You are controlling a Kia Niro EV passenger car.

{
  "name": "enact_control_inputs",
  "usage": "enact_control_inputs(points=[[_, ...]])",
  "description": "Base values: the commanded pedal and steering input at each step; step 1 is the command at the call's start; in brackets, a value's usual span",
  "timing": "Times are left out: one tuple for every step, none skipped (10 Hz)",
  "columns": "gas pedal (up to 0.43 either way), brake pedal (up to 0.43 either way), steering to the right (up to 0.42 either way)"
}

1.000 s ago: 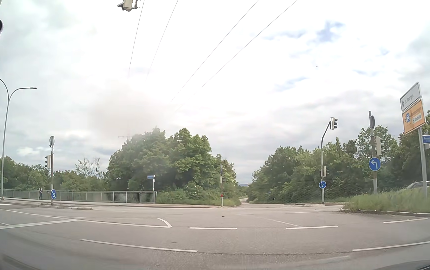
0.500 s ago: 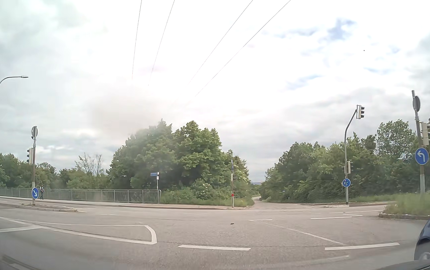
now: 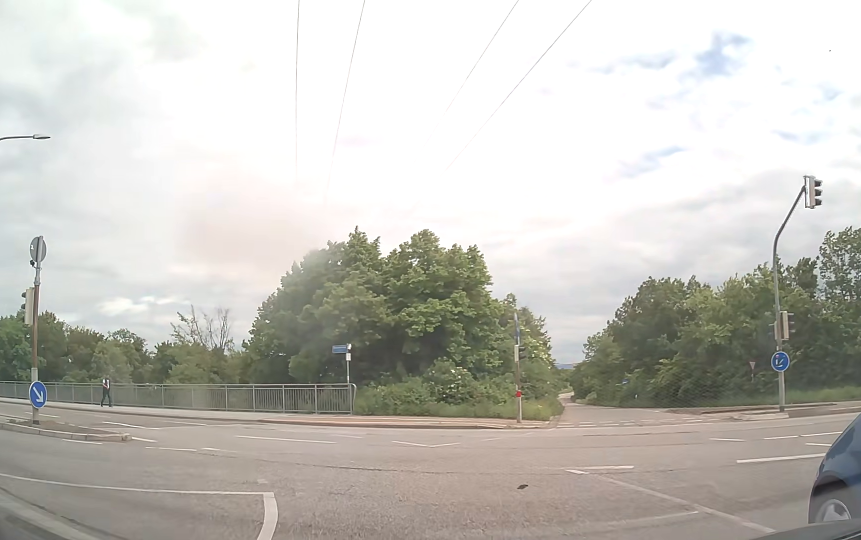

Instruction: Follow the waypoints while adhering to traffic rules and regulations

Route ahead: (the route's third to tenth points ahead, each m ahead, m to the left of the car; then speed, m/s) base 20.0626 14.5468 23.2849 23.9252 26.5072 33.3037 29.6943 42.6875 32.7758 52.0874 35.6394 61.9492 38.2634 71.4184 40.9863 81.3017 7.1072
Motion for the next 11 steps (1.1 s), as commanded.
enact_control_inputs(points=[[0.138, 0.0, -0.158], [0.11, 0.0, -0.165], [0.11, 0.0, -0.168], [0.11, 0.0, -0.168], [0.11, 0.0, -0.165], [0.11, 0.0, -0.162], [0.11, 0.0, -0.169], [0.11, 0.0, -0.181], [0.11, 0.0, -0.206], [0.11, 0.0, -0.237], [0.11, 0.0, -0.268]])
